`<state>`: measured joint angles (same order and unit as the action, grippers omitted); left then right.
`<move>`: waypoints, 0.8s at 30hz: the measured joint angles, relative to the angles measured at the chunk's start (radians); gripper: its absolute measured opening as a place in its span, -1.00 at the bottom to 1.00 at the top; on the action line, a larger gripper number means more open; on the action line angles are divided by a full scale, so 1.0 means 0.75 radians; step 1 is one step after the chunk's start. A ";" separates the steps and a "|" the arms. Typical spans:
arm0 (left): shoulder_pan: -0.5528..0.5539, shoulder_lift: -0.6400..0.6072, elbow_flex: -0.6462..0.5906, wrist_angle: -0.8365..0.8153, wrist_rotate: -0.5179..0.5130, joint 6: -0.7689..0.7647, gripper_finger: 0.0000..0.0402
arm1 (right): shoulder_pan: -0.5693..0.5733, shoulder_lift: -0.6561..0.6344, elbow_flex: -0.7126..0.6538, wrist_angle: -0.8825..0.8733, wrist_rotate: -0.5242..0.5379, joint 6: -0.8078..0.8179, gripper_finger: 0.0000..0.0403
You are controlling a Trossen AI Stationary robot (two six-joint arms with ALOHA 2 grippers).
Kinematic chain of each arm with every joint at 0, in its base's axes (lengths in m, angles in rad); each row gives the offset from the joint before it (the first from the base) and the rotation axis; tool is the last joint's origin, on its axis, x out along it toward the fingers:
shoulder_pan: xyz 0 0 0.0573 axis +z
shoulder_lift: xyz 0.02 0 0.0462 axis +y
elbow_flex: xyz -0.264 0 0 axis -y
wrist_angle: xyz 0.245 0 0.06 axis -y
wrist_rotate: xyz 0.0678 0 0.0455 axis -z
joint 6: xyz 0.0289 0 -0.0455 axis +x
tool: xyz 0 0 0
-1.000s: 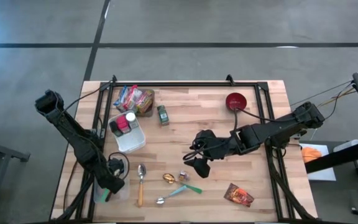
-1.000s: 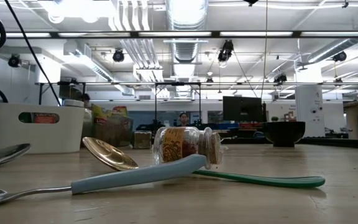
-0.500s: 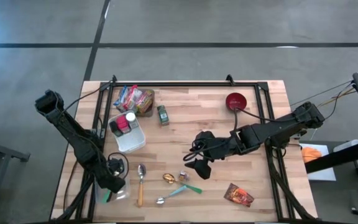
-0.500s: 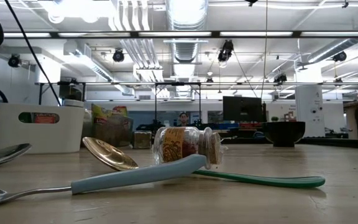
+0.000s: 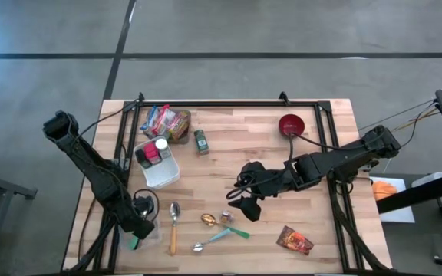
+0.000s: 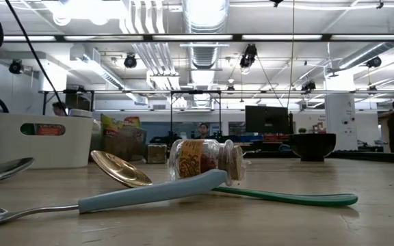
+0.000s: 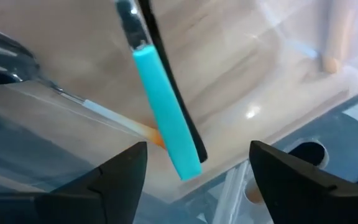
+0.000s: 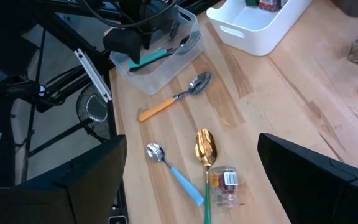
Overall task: Pick & Place Food Item
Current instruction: Put the orange seasoning bag into the white bin
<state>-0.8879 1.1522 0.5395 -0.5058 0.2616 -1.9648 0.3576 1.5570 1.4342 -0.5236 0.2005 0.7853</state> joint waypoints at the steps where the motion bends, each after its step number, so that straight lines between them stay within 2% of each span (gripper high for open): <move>1: 0.001 -0.005 0.003 0.002 -0.008 0.000 0.44 | 0.000 0.000 0.000 0.000 0.000 0.000 0.77; 14: 0.013 -0.033 0.121 0.001 -0.214 0.051 0.45 | -0.004 0.000 0.001 -0.033 -0.038 -0.033 0.77; 20: 0.046 -0.033 0.157 -0.004 -0.236 0.051 0.45 | -0.040 0.000 0.001 -0.167 -0.033 0.073 0.77; 24: 0.069 -0.033 0.200 -0.006 -0.236 0.081 0.45 | -0.037 0.000 0.001 -0.284 -0.121 0.108 0.77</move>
<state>-0.8362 1.1275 0.6898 -0.5104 0.0847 -1.9039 0.3297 1.5570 1.4349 -0.7367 0.1096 0.8663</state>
